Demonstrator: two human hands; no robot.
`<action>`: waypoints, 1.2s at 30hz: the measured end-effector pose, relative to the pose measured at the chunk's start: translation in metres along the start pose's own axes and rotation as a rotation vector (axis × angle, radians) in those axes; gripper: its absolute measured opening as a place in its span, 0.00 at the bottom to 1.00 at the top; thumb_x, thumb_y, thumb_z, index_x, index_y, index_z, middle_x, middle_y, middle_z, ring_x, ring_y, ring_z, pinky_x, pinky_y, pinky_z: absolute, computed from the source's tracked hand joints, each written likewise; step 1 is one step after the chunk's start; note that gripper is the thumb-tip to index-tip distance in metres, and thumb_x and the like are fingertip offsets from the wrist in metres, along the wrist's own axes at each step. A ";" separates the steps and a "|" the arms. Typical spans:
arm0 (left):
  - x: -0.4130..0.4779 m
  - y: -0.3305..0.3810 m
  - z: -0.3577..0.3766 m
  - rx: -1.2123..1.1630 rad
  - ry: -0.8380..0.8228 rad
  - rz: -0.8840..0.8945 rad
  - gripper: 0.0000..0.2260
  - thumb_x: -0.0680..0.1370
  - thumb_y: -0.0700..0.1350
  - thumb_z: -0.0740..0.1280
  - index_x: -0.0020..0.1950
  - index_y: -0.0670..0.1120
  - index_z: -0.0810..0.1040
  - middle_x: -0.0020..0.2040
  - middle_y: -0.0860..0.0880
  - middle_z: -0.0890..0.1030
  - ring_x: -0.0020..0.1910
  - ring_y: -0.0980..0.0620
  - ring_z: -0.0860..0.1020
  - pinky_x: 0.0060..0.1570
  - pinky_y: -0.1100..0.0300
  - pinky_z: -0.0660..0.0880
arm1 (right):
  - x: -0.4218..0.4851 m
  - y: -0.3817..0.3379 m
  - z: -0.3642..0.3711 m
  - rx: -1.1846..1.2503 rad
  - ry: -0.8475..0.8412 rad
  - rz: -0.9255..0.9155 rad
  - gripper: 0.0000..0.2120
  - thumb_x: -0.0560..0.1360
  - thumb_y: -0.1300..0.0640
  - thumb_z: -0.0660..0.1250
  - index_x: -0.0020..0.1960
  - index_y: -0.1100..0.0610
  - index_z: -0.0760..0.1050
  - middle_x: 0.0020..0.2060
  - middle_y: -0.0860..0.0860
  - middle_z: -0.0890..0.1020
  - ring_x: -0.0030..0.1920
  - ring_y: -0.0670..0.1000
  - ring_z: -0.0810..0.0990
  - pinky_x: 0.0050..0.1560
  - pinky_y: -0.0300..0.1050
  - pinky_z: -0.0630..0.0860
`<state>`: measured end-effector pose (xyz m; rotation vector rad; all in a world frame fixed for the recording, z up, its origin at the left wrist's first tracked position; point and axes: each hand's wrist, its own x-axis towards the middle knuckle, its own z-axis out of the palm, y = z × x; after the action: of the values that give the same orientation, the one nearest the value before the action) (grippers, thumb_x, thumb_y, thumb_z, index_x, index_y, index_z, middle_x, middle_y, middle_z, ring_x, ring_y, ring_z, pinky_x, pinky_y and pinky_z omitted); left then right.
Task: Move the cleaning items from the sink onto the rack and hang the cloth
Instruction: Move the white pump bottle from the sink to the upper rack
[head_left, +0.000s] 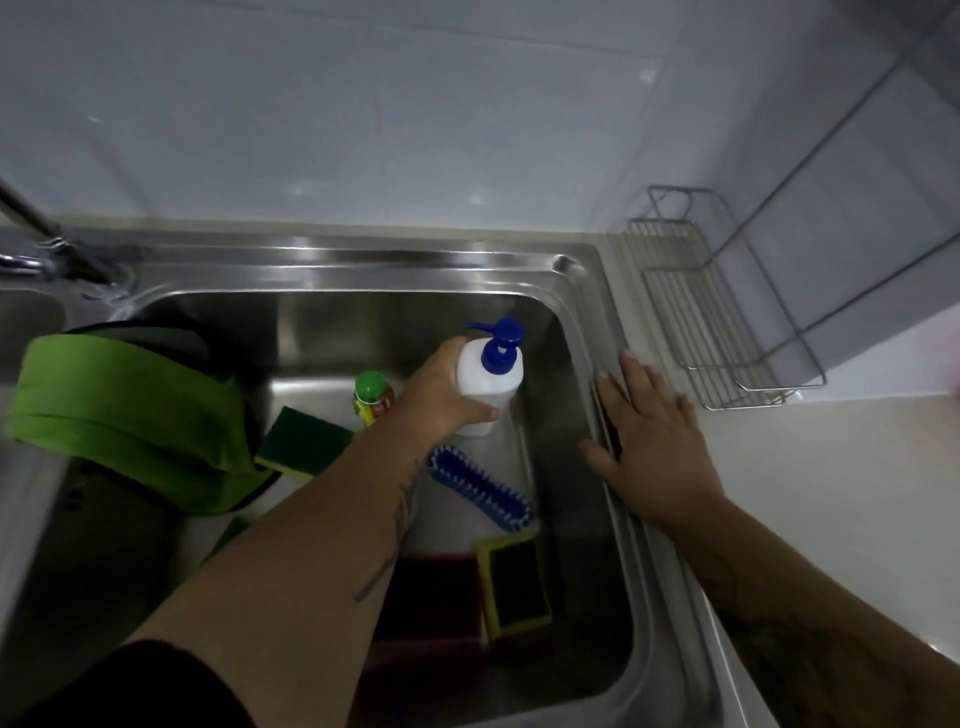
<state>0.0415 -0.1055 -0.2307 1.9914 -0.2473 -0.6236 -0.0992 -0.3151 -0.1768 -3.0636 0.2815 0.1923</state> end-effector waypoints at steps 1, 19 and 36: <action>0.001 -0.003 0.003 0.037 0.010 0.007 0.42 0.60 0.46 0.81 0.69 0.56 0.65 0.64 0.53 0.74 0.61 0.50 0.73 0.60 0.49 0.74 | 0.000 0.000 0.000 0.003 0.001 0.000 0.37 0.75 0.37 0.56 0.78 0.47 0.47 0.78 0.48 0.40 0.78 0.53 0.41 0.74 0.57 0.43; -0.117 0.129 -0.085 -0.043 0.228 0.230 0.34 0.63 0.53 0.79 0.65 0.61 0.67 0.58 0.58 0.76 0.55 0.54 0.78 0.49 0.52 0.80 | -0.021 -0.022 -0.087 0.404 -0.160 -0.079 0.43 0.75 0.40 0.65 0.78 0.47 0.41 0.77 0.50 0.33 0.78 0.53 0.41 0.76 0.51 0.49; -0.117 0.462 -0.068 -0.171 0.221 0.647 0.35 0.62 0.53 0.80 0.66 0.53 0.72 0.59 0.54 0.80 0.55 0.52 0.81 0.55 0.48 0.80 | -0.040 0.091 -0.277 0.209 0.841 -0.130 0.33 0.77 0.36 0.49 0.77 0.51 0.52 0.78 0.50 0.46 0.78 0.53 0.42 0.75 0.57 0.49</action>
<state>0.0190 -0.2283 0.2344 1.6636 -0.6438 -0.0087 -0.1225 -0.4165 0.0985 -2.7518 0.1137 -1.0647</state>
